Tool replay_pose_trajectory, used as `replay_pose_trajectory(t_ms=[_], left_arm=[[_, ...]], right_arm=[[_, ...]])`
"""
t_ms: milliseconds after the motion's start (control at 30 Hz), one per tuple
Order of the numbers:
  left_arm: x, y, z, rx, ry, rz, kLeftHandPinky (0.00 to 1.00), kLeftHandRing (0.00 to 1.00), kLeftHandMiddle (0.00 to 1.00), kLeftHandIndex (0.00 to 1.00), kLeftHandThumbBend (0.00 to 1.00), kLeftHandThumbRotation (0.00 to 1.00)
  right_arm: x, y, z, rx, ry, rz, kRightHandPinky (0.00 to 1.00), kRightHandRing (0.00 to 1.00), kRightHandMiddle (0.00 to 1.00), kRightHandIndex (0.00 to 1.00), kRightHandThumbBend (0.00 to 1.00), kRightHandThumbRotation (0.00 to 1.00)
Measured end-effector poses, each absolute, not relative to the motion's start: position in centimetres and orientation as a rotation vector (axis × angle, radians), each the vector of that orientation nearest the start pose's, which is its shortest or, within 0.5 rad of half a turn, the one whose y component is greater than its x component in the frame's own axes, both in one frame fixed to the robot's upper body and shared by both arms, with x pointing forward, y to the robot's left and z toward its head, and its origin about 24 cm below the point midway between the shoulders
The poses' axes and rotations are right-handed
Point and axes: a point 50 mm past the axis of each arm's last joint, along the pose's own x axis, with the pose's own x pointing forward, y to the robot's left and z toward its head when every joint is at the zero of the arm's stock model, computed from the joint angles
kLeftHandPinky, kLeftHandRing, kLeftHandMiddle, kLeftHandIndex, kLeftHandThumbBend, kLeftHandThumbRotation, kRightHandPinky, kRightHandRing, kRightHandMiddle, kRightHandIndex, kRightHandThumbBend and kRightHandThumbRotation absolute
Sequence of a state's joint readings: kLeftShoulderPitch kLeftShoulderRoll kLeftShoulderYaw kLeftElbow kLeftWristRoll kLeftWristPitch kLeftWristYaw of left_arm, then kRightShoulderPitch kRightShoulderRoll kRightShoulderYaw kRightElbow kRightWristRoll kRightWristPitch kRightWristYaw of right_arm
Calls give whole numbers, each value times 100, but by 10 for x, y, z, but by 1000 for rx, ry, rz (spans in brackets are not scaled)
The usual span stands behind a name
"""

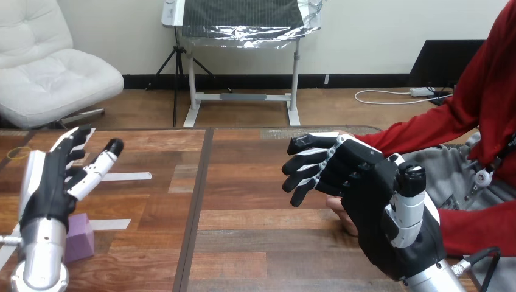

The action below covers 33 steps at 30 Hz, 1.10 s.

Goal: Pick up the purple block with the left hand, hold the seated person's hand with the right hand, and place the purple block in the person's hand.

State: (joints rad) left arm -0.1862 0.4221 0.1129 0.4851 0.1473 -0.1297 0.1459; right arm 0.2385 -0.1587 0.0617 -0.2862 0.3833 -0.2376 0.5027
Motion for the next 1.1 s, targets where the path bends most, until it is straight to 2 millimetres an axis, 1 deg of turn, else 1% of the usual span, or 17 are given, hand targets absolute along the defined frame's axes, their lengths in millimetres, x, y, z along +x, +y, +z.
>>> replay_pose_trajectory(t_ms=[233, 1100], left_arm=[[273, 285, 26, 528, 136, 311, 74, 84, 89, 87, 54, 64], [254, 298, 2, 519, 237, 389, 79, 88, 91, 90, 53, 60]], right_arm=[[196, -150, 83, 166, -331, 513, 40, 53, 60, 65, 92, 100], [197, -151, 83, 165, -332, 511, 40, 52, 59, 65, 93, 100]])
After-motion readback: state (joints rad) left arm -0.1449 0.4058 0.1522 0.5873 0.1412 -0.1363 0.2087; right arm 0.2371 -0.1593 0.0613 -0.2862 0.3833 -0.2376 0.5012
